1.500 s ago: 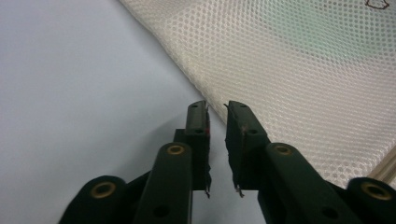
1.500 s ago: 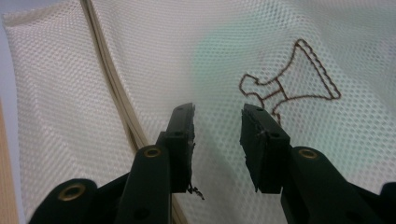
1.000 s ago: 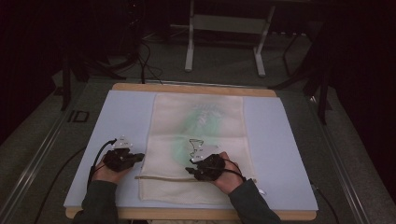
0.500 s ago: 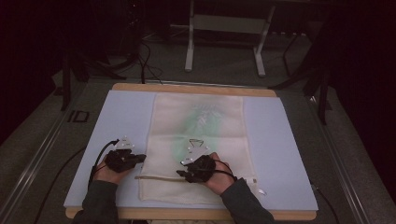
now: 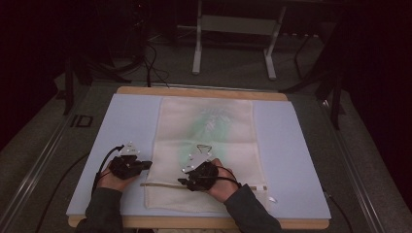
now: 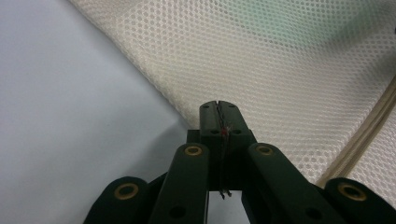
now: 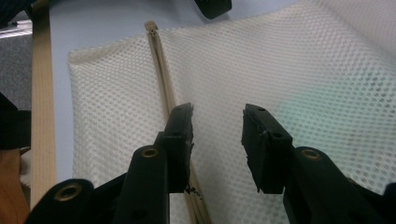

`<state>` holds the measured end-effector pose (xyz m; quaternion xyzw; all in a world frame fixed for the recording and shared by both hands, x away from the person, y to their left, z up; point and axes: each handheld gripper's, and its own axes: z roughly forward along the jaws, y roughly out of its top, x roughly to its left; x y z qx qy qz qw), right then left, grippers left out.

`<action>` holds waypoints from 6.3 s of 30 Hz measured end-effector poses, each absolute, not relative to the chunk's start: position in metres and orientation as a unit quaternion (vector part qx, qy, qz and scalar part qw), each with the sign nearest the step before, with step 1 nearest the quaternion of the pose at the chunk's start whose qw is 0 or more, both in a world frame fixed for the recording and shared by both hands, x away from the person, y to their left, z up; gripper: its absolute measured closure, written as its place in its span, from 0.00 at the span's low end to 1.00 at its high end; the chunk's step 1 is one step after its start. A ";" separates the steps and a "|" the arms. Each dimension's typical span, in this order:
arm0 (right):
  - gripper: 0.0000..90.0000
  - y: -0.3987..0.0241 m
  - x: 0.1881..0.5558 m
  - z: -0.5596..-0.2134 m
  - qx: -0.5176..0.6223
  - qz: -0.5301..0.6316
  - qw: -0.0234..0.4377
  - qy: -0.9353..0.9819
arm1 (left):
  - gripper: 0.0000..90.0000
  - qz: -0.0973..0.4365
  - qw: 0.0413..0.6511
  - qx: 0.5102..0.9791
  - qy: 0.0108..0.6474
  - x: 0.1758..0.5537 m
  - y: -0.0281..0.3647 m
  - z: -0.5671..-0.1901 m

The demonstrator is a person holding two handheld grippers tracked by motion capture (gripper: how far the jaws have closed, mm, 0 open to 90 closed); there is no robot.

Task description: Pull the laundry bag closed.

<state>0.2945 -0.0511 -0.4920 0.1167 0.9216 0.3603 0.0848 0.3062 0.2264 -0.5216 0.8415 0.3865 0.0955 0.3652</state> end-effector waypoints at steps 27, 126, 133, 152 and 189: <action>0.73 -0.030 0.290 -0.494 0.096 0.360 0.070 0.925 | 0.99 0.095 0.366 0.841 0.386 0.307 0.228 -0.521; 0.90 0.085 0.304 -0.525 0.058 0.340 0.020 0.938 | 1.00 0.085 0.398 0.823 0.396 0.306 0.246 -0.517; 0.91 0.080 0.307 -0.518 0.060 0.356 0.011 0.933 | 1.00 0.089 0.401 0.819 0.401 0.305 0.248 -0.516; 0.90 0.055 0.303 -0.507 0.060 0.367 0.006 0.928 | 1.00 0.087 0.398 0.822 0.398 0.305 0.248 -0.517; 0.74 0.046 0.300 -0.517 0.062 0.342 -0.015 0.938 | 0.99 0.084 0.397 0.823 0.397 0.305 0.248 -0.517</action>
